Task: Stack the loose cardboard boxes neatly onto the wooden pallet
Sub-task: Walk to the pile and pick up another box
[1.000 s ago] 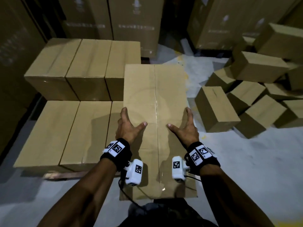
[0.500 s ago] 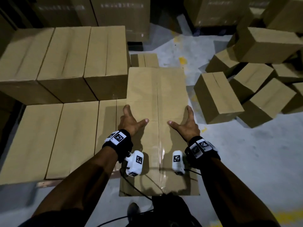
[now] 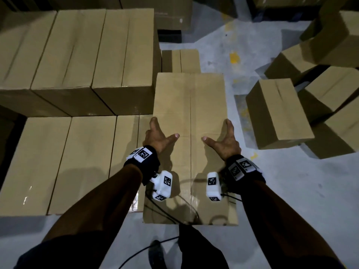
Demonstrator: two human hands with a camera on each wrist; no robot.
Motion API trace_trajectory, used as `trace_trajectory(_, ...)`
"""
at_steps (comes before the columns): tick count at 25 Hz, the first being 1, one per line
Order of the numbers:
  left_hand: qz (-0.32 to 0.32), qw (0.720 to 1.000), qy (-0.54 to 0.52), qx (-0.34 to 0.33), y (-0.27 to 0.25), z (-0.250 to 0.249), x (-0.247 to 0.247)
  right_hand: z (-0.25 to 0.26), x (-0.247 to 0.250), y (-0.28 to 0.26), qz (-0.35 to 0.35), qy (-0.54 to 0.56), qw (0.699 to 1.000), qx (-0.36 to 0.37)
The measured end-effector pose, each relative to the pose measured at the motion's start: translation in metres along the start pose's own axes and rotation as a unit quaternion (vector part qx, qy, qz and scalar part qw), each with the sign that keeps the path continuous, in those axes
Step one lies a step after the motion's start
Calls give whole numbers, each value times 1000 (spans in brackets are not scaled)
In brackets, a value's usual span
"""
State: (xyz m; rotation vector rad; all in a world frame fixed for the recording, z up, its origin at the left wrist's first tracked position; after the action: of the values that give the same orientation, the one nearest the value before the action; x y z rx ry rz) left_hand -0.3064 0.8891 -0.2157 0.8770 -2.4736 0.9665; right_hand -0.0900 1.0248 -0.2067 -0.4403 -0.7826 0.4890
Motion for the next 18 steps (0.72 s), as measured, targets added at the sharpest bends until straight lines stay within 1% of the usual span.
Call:
trace_trajectory(4,2,1000,-16,12,35,-3,-3,13,-5,36,7,7,1000,3)
trace_trajectory(8,2,1000,-14,8,67,-9,-7,22,-8,70,9,11,1000,13)
trace_trajectory(18,12,1000,-4,-6,125,-13,-15,37,-25,140,9,17,1000,23)
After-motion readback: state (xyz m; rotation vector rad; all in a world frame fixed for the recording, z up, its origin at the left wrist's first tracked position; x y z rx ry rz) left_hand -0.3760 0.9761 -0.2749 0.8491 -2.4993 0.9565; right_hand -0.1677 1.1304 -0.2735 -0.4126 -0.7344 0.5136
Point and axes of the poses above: each hand's wrist, its own y-axis towards the middle knuckle, its own x-axis out of the back of the hand, z = x × y, the point moved 5 cm from there along y, towards the middle knuckle, and after that the axes turned 1 degree about -x, right-handed, at the moved point
